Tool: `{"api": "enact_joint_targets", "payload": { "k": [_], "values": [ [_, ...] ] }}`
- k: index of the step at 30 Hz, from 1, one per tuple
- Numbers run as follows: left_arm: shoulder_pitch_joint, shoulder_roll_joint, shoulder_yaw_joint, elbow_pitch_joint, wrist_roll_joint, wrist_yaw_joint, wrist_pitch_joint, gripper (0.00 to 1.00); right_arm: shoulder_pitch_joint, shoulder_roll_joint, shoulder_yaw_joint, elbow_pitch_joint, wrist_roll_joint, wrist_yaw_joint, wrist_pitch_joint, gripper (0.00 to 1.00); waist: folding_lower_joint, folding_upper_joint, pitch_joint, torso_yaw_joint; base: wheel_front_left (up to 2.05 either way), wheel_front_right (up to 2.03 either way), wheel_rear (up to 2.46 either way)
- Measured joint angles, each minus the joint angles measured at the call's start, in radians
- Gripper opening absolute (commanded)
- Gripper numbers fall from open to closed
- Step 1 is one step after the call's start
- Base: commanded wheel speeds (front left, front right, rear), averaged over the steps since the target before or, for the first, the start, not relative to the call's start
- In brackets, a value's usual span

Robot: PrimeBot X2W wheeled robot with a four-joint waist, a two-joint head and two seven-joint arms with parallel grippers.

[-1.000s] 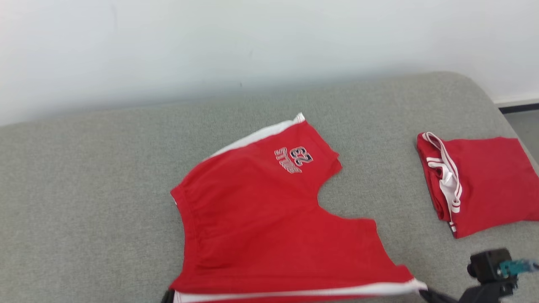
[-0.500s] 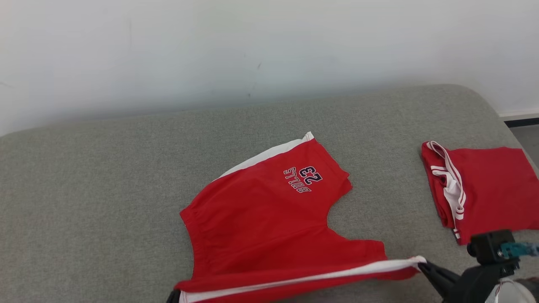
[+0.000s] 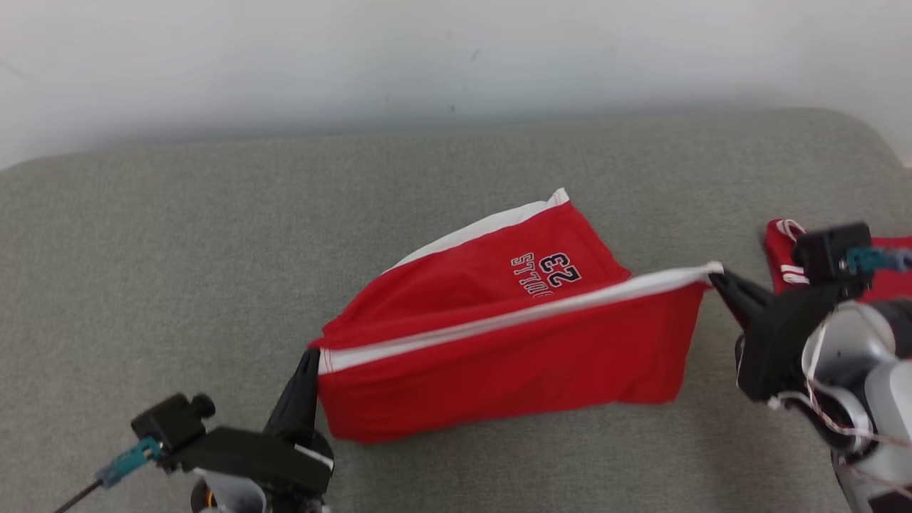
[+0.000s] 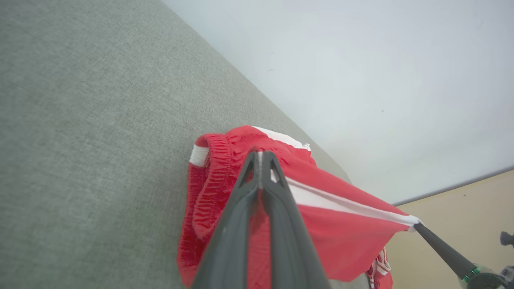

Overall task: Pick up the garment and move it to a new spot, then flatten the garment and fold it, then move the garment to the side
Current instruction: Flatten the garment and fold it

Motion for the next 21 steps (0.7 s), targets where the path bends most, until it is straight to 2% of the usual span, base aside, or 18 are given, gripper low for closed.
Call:
{"api": "enact_joint_targets", "payload": {
  "k": [11, 21],
  "values": [
    [-0.244, -0.069, -0.007, 0.166, 0.068, 0.023, -0.065, 0.0, -0.356, -0.011, 0.106, 0.302, -0.04, 0.0, -0.11, 0.0, 0.0001, 0.0, 0.12, 0.065, 0.0, 0.0, 0.0],
    [-0.382, -0.12, -0.029, 0.267, 0.093, 0.035, -0.125, 0.0, -0.568, 0.003, 0.143, 0.532, -0.127, 0.0, -0.222, 0.0, 0.0001, 0.0, 0.222, 0.136, 0.0, 0.0, 0.0]
  ]
}}
